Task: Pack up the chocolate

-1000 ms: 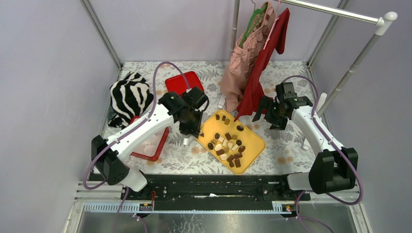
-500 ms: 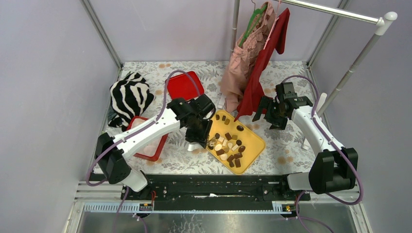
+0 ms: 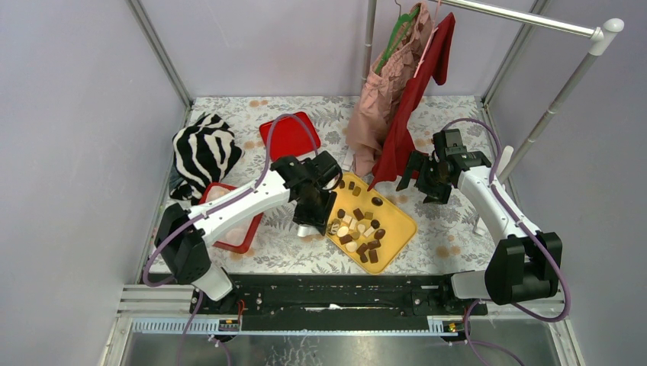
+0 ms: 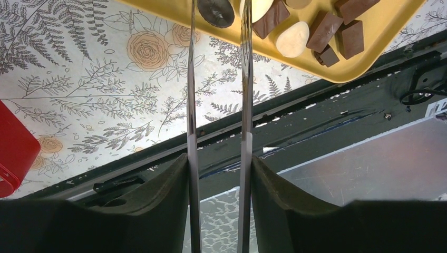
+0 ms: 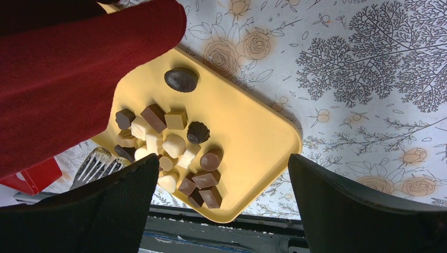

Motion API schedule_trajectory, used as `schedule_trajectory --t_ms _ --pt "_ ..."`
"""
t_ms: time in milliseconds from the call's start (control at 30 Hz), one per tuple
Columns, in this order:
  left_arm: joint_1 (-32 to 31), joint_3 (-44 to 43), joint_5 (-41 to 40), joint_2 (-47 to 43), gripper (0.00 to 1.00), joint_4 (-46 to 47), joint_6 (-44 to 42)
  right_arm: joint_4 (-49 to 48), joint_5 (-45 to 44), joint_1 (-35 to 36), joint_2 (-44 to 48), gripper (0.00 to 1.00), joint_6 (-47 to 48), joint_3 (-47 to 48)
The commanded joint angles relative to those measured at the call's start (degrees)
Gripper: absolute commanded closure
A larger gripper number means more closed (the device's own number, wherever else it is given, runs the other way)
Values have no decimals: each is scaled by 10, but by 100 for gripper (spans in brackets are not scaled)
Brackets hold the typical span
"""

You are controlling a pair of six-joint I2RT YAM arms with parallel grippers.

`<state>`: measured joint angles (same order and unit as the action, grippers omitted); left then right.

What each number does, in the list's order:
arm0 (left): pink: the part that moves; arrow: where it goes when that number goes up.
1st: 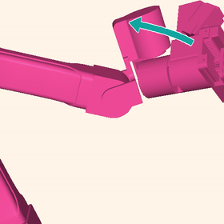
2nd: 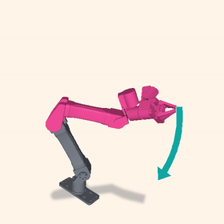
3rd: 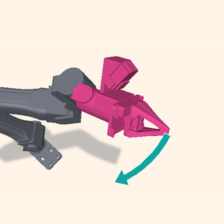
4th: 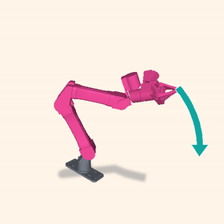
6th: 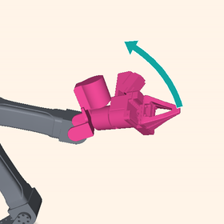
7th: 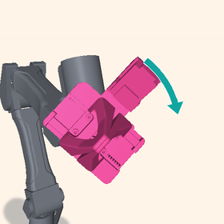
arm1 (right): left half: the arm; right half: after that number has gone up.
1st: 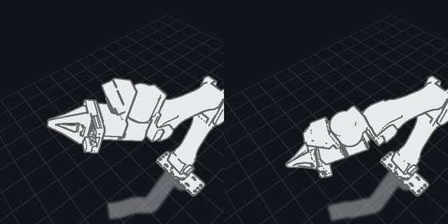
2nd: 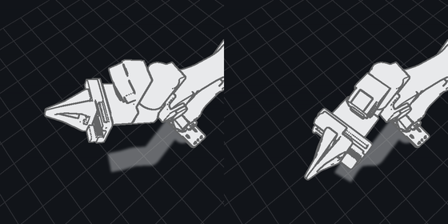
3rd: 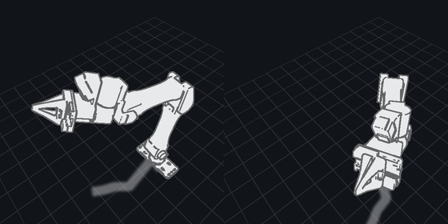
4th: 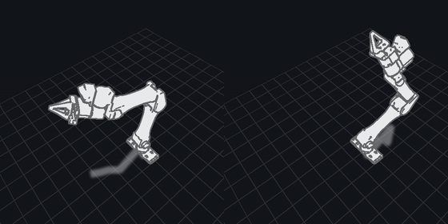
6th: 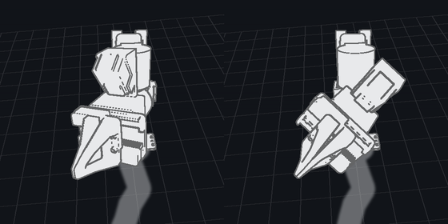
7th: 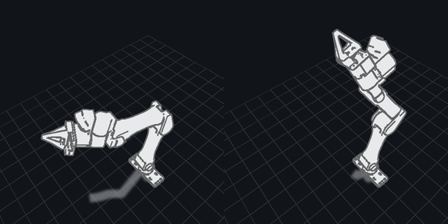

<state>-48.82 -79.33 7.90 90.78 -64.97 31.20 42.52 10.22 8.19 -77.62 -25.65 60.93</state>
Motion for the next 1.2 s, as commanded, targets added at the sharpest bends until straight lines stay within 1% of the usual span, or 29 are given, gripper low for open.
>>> schedule_trajectory --t_ms 0,400,600,767,833,933,1067,1167 --pt "-5 9 -8 9 51 27 -11 -7 13 -3 10 0 8 17" --pt "-5 17 -8 24 51 44 -14 -6 13 -2 7 0 9 20" --pt "-5 21 -6 26 57 43 -18 -5 12 -2 7 0 9 20" --pt "-5 22 -10 24 66 36 -20 -6 11 -2 6 0 9 21" --pt "-5 18 -18 23 71 30 -20 -6 13 -2 5 0 9 21" --pt "-5 5 -35 21 81 15 -19 -7 12 -2 5 0 9 22" --pt "-4 -12 -57 17 99 -2 -18 -7 10 -2 5 0 9 24" --pt "0 -24 -71 15 100 -11 -17 -6 12 -2 2 0 11 25"
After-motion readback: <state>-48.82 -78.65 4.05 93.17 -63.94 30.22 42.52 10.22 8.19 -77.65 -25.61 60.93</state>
